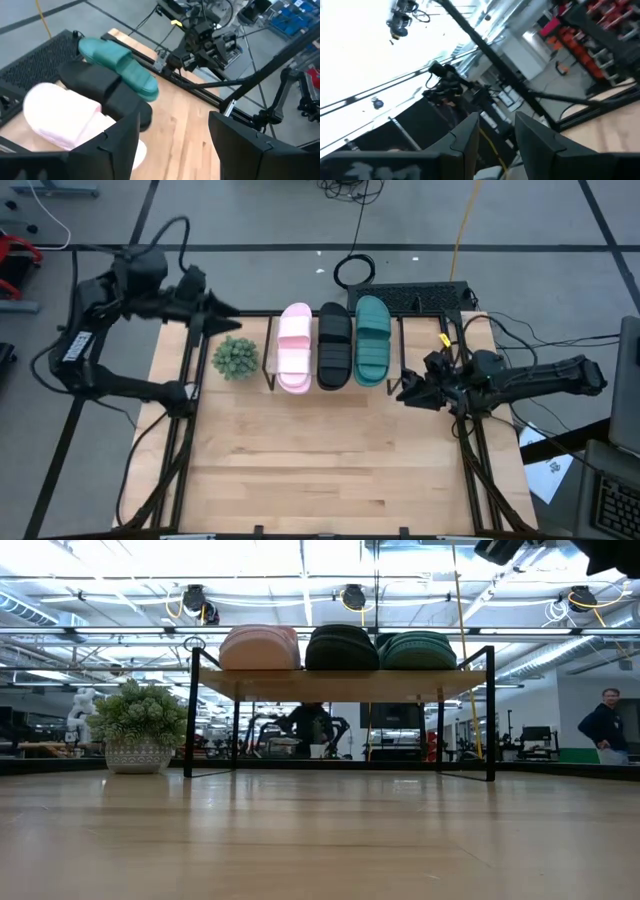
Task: Pick and place slides into the shelf
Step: Put the pink slippers on the shelf
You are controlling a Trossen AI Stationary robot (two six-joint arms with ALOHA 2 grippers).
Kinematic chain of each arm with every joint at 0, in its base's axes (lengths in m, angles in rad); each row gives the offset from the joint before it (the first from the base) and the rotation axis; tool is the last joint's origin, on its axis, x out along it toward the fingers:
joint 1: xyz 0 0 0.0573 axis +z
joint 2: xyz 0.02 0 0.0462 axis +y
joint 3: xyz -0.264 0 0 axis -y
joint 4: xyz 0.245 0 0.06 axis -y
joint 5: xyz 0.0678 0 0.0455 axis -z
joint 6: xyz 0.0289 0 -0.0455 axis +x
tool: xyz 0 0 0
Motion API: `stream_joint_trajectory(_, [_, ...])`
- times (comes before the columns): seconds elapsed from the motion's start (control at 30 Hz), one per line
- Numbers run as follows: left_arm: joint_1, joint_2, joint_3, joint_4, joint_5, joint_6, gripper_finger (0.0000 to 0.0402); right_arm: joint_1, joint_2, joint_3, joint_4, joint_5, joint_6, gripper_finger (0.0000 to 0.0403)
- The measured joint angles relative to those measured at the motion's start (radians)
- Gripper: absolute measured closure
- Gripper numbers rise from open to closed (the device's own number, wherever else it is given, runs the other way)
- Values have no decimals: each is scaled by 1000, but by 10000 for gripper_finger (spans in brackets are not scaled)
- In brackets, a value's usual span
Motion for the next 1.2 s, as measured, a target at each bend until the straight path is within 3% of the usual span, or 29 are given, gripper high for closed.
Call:
stream_joint_trajectory(0.27, [-334, 65, -18, -29, -288, -153, 165, 69, 1, 0, -30, 3, -16, 285])
stream_joint_trajectory(0.43, [-504, 146, -107, -45, -418, -175, 165, 87, 1, 0, -35, 3, -35, 285])
stream_joint_trajectory(0.7, [-727, 253, -262, -93, -743, -274, 165, 106, 1, 0, -44, 3, -36, 285])
stream_joint_trajectory(0.9, [-862, 353, -319, -95, -888, -366, 165, 107, 0, 0, -56, 3, -58, 285])
stream_joint_trajectory(1.1, [-973, 439, -320, -95, -1152, -359, 165, 107, 1, 0, -78, 3, -61, 285])
stream_joint_trajectory(1.2, [-1002, 492, -320, -92, -1189, -355, 165, 107, 1, 0, -77, 3, -61, 285])
